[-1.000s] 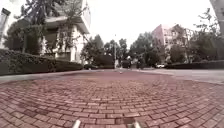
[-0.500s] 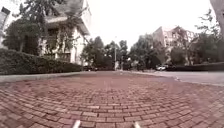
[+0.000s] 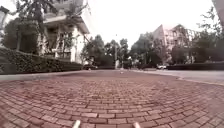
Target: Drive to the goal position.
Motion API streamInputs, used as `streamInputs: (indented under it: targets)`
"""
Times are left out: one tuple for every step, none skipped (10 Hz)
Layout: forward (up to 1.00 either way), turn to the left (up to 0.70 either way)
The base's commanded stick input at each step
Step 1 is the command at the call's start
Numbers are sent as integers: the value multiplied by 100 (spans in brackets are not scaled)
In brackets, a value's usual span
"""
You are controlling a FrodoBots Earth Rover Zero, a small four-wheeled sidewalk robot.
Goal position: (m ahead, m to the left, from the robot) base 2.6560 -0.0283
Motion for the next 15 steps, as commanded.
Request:
streamInputs:
  targets:
    - [70,0]
    - [70,0]
    - [70,0]
    - [70,-2]
    - [70,-6]
    - [70,-9]
    - [70,-8]
    - [70,-3]
    - [70,-6]
    - [70,-1]
    - [70,0]
    - [70,-2]
    - [70,-9]
    - [70,0]
    - [70,-3]
